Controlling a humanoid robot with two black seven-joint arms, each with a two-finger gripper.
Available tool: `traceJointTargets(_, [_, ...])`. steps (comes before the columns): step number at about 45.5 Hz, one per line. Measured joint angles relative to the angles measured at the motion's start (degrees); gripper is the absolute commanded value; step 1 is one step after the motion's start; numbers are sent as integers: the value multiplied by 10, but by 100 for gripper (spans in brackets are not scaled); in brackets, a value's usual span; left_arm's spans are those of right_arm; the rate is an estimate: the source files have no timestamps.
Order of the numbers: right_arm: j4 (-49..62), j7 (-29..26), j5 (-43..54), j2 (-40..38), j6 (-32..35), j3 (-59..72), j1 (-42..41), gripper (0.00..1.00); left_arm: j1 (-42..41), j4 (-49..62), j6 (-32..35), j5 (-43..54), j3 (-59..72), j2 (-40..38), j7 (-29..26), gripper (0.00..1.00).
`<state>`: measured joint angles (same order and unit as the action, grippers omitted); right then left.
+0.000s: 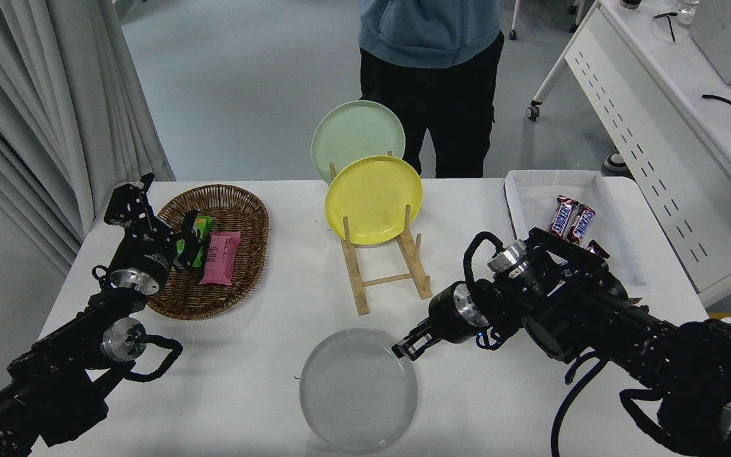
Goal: Place the plate on the table
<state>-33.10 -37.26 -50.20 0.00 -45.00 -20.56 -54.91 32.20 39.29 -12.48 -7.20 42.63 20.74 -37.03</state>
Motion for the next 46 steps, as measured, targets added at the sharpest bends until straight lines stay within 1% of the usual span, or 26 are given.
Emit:
traceJointTargets(16, [3, 0, 22, 0, 0, -4, 2, 0, 0, 0, 0, 0, 0, 0, 0, 100])
traceJointTargets(46, [7, 1, 30, 0, 0, -13, 0, 0, 0, 0, 0, 0, 0, 0, 0, 100])
